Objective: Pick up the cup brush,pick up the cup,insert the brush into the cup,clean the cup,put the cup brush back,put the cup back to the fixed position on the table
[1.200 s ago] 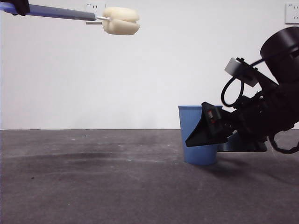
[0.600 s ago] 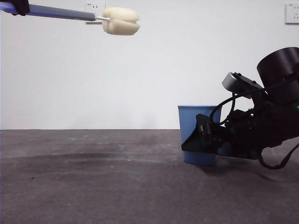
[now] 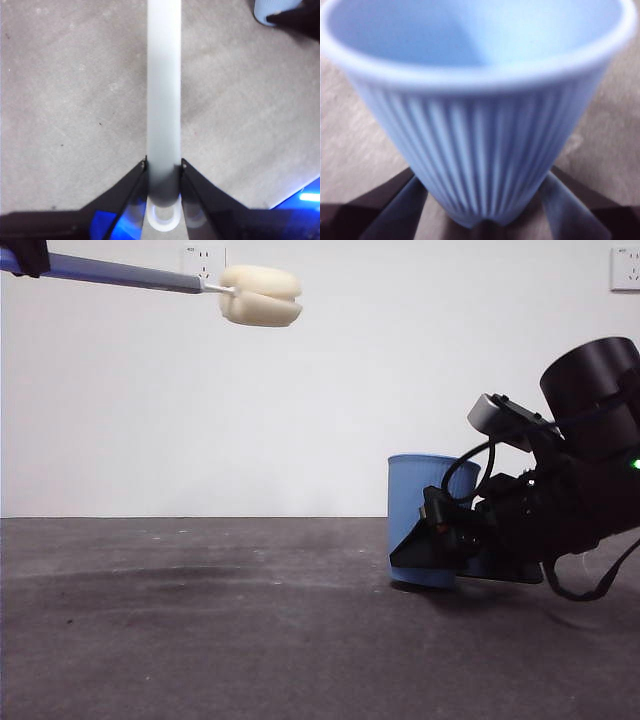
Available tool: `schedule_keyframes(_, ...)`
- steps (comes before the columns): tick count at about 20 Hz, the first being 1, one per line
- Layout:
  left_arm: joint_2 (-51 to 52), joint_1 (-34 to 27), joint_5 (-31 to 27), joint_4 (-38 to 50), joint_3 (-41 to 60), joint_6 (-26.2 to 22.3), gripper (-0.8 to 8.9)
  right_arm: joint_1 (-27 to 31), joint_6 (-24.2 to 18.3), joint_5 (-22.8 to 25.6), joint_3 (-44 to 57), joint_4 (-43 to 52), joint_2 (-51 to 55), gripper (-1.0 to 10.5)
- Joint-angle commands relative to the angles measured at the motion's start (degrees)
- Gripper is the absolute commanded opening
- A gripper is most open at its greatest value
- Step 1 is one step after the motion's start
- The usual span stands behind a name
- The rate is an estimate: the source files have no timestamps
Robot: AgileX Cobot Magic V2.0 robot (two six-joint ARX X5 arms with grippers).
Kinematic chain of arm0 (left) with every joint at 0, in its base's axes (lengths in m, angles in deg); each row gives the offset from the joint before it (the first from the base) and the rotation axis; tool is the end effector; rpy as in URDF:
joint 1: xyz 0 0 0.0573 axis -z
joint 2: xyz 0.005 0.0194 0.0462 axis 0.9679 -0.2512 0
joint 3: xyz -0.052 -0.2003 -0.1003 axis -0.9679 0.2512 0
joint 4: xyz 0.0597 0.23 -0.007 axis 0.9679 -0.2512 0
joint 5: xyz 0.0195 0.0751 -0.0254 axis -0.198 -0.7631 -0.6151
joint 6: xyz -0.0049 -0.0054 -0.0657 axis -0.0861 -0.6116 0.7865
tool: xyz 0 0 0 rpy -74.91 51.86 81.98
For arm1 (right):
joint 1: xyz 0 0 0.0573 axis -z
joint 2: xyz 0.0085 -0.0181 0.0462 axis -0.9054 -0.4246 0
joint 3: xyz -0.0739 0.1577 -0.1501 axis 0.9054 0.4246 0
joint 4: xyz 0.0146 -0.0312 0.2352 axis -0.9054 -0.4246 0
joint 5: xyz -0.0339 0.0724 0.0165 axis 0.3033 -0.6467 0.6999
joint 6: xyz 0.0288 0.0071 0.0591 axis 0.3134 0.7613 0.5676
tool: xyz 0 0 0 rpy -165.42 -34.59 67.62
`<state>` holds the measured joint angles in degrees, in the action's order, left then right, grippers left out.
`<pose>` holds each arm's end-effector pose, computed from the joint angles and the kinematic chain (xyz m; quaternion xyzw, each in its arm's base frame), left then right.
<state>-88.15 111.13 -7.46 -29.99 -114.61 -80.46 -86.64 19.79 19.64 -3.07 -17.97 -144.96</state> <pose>0.1631 -0.1053 0.3121 0.1896 0.4266 -0.1869 0.8644 0.2703 0.1237 0.0714 0.0130 0.2275 0.3246 0.9180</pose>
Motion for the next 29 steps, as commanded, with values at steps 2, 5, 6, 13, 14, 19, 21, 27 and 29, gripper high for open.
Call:
schedule_keyframes(2, 0.0, 0.1, 0.6, -0.9, 0.0, -8.7, -0.09, -1.4, -5.3, 3.9, -0.7, -16.6, 9.9, -0.2)
schedule_keyframes(5, -0.7, 0.1, 2.0, -1.0, 0.0, -13.5, -0.09, -2.4, -15.5, 9.8, -5.6, -38.5, 20.1, -0.2)
schedule_keyframes(6, -1.0, 0.1, 3.3, -1.2, 0.0, -15.2, -0.09, -2.7, -19.0, 12.1, -7.9, -45.4, 22.6, -0.2)
schedule_keyframes(13, -2.3, 0.4, 6.3, -1.6, 0.0, -20.4, -0.09, -6.7, -38.2, 27.3, -23.1, -78.4, 26.6, -0.2)
schedule_keyframes(14, -2.5, 0.7, 7.2, -1.7, 0.0, -20.8, -0.09, -7.3, -40.0, 29.3, -24.0, -80.1, 26.6, -0.2)
schedule_keyframes(19, -5.6, 3.8, 8.7, -3.0, 0.0, -21.7, -0.09, -10.5, -48.2, 39.9, -25.5, -83.4, 26.6, -0.2)
schedule_keyframes(21, -6.9, 4.9, 8.5, -3.5, 0.0, -21.7, -0.09, -11.6, -50.1, 43.0, -25.5, -83.4, 26.6, -0.2)
schedule_keyframes(27, -11.4, 4.9, 8.5, -2.9, 0.0, -22.2, -0.09, -15.0, -54.7, 45.4, -25.5, -82.7, 26.6, -0.2)
schedule_keyframes(29, -13.2, 4.9, 8.7, -1.9, 0.0, -22.2, -0.09, -16.1, -57.6, 46.4, -25.5, -82.3, 26.6, -0.2)
